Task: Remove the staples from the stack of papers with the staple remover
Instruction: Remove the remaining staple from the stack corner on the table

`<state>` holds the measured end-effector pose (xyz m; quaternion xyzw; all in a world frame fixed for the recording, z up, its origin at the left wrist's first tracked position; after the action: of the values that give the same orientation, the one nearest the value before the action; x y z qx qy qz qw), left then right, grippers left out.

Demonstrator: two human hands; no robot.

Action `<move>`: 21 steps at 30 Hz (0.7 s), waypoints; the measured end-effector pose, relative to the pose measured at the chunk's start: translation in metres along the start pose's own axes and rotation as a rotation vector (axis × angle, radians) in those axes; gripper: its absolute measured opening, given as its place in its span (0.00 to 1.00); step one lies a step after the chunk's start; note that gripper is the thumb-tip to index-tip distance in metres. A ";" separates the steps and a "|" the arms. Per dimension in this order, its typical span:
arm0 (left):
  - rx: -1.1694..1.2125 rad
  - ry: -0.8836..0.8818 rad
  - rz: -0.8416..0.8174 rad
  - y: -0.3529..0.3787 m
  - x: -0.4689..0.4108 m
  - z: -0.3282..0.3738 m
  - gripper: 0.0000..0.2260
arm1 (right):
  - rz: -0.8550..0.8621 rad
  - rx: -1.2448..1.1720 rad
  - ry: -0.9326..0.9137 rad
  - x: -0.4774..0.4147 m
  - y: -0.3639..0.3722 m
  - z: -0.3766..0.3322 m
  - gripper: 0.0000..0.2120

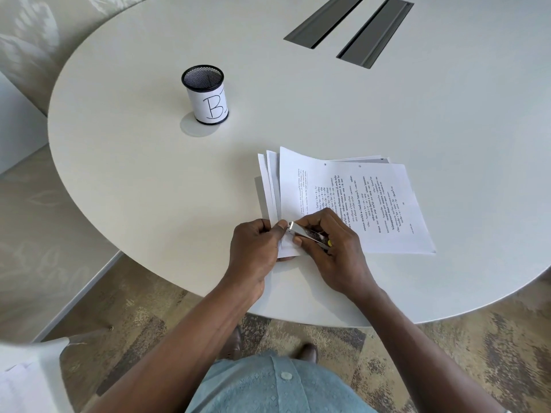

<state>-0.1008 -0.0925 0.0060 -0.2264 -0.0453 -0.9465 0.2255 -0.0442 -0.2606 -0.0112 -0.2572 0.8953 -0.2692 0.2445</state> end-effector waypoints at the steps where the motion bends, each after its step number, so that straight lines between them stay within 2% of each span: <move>1: -0.007 0.002 -0.006 0.001 0.000 0.000 0.17 | 0.005 0.002 0.003 0.000 0.000 0.000 0.08; 5: -0.021 0.011 -0.019 0.003 0.002 0.002 0.16 | 0.031 0.002 0.033 0.000 0.001 0.000 0.08; 12: -0.043 0.020 -0.017 0.001 0.000 0.002 0.14 | -0.018 -0.124 0.066 0.000 -0.003 0.003 0.07; 21: -0.098 0.042 -0.013 0.003 0.007 0.002 0.19 | -0.038 -0.178 0.110 0.000 -0.004 0.004 0.08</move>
<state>-0.1039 -0.0979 0.0105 -0.2170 0.0043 -0.9535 0.2090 -0.0405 -0.2647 -0.0113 -0.2798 0.9227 -0.2069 0.1660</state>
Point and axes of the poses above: each hand's wrist, its own x-axis away from the middle knuckle, its own y-axis out of the palm, z = x × y, the point moved 1 cm from there along -x, towards the middle knuckle, and after that the axes turned 6 degrees about -z, right-handed, at the moved point
